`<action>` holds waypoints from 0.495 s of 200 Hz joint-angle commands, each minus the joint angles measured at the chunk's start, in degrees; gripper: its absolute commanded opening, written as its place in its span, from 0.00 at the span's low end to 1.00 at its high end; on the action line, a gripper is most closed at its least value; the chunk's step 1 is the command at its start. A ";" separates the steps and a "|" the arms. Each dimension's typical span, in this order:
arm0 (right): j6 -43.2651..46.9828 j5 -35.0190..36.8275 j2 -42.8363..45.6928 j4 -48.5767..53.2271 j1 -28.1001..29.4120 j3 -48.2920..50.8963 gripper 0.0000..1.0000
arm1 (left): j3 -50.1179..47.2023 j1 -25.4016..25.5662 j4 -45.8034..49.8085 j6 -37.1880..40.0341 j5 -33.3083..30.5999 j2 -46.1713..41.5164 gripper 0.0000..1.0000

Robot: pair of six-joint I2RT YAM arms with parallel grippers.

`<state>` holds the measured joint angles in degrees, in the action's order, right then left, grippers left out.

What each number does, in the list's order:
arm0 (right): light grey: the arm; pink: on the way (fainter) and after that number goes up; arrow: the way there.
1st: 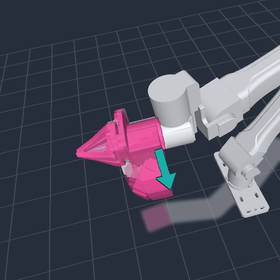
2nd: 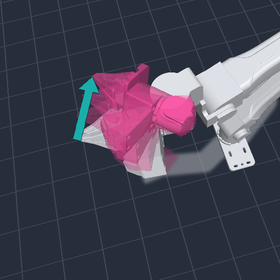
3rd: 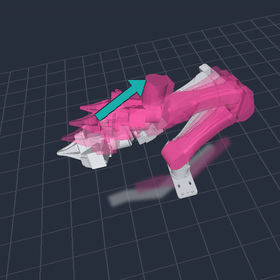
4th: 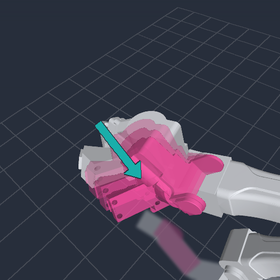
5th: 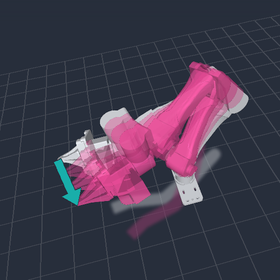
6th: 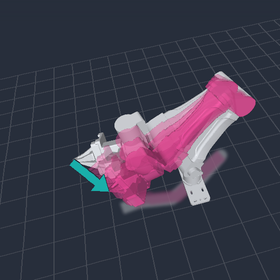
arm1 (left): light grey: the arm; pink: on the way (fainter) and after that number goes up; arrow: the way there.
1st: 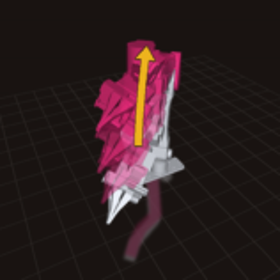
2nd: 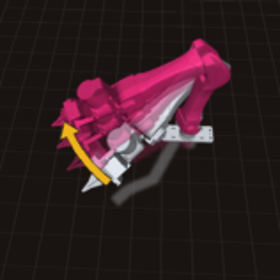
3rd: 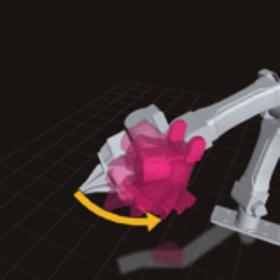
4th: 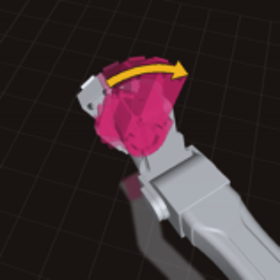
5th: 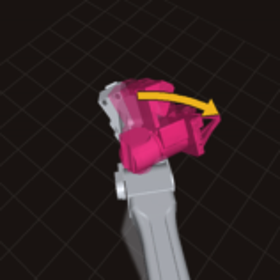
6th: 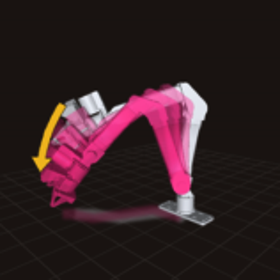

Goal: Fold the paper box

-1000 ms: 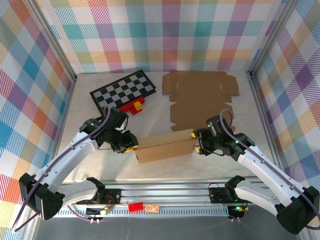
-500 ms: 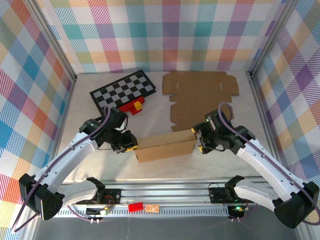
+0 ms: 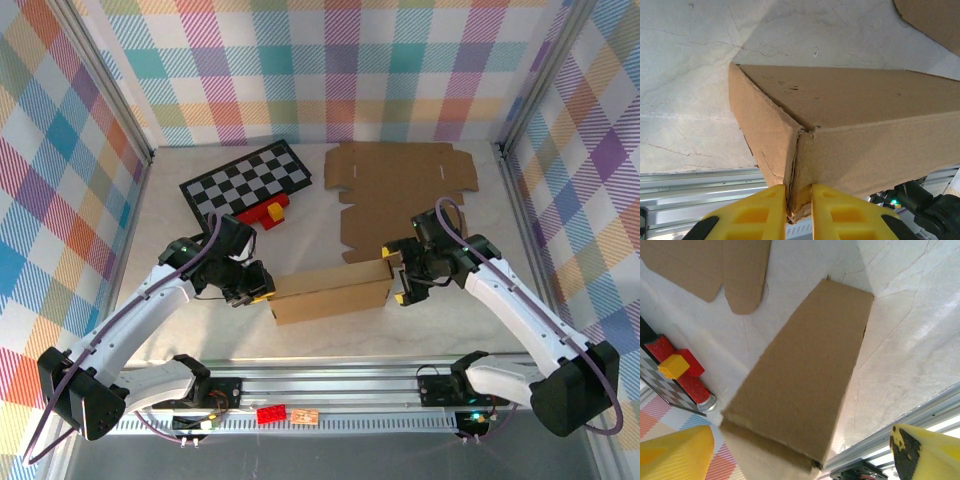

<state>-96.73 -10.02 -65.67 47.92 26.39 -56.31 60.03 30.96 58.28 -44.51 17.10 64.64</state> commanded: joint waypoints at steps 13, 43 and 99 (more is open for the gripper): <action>2.87 -4.94 -3.25 -2.46 -2.04 -0.58 0.90 | 0.59 -0.64 2.67 1.38 -0.78 0.88 0.17; 1.55 -8.64 -4.86 -7.39 -2.22 3.09 0.86 | 0.88 -0.47 2.56 1.64 -0.84 1.04 0.16; 7.06 -14.57 -9.56 -12.37 -2.49 4.79 0.79 | 0.26 0.06 2.45 2.89 -2.59 0.63 0.17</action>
<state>-92.77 -19.92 -74.22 38.92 24.32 -53.10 60.25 30.98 58.30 -42.98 16.88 64.97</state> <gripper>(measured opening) 0.811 0.167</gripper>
